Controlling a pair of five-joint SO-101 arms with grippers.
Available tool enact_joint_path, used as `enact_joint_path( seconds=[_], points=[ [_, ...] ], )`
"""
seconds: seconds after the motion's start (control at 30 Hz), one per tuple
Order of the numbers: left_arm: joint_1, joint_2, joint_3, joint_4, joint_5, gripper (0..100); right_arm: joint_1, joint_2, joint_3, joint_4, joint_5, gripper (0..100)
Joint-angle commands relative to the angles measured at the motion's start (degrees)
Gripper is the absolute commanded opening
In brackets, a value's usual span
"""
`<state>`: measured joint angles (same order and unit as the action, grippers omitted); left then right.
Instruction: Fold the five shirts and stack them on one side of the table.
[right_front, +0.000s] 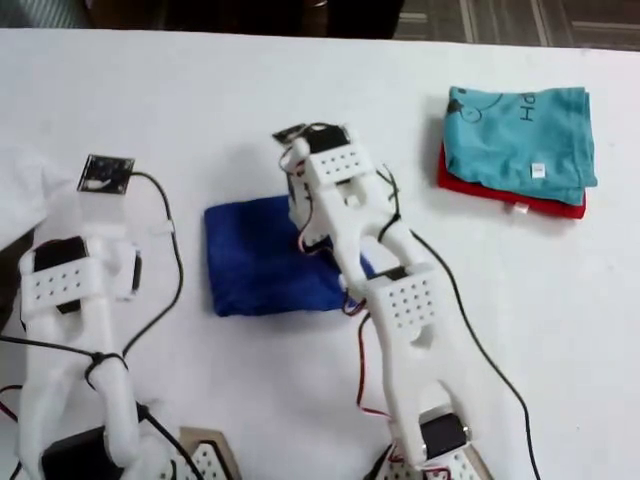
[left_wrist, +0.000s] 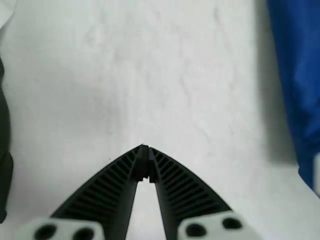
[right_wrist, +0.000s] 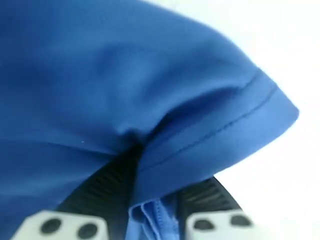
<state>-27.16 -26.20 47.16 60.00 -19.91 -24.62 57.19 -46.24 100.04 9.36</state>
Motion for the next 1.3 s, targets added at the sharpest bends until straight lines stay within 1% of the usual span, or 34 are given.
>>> enact_joint_path(
  seconds=[0.0,0.1,0.3,0.47,0.57,0.73,0.9,1.1,1.27],
  points=[
    [-0.26,-1.76,-0.66,-0.70,-0.44,3,3.91,-3.91,-0.44,1.19,4.40,2.0],
    [-0.26,-1.76,-0.66,-0.79,-0.44,3,8.22,-10.86,-0.18,1.27,11.43,2.0],
    [-0.26,-1.67,-0.66,-0.79,-0.53,3,19.30,-24.31,-0.35,1.27,21.80,2.0],
    [-0.26,-1.58,-0.57,-0.79,-0.53,3,27.65,-30.90,-0.62,1.10,32.53,2.0],
    [-0.26,-1.58,-0.22,-0.79,-0.53,3,31.60,-32.22,-5.54,0.48,36.75,2.0],
    [-0.26,-1.58,-0.13,-0.79,-0.35,3,37.05,-29.49,-16.35,-3.56,37.71,2.0],
    [-0.26,-1.67,-0.13,-0.44,-0.44,3,40.92,-23.16,-21.01,-7.78,37.71,1.9],
    [-0.26,-1.76,-0.13,-0.35,-0.44,3,45.23,-14.02,-21.98,-19.30,37.71,1.9],
    [-0.26,-1.76,-0.13,-0.35,-0.44,3,47.87,-6.64,-21.98,-31.69,37.71,2.0]
  ],
)
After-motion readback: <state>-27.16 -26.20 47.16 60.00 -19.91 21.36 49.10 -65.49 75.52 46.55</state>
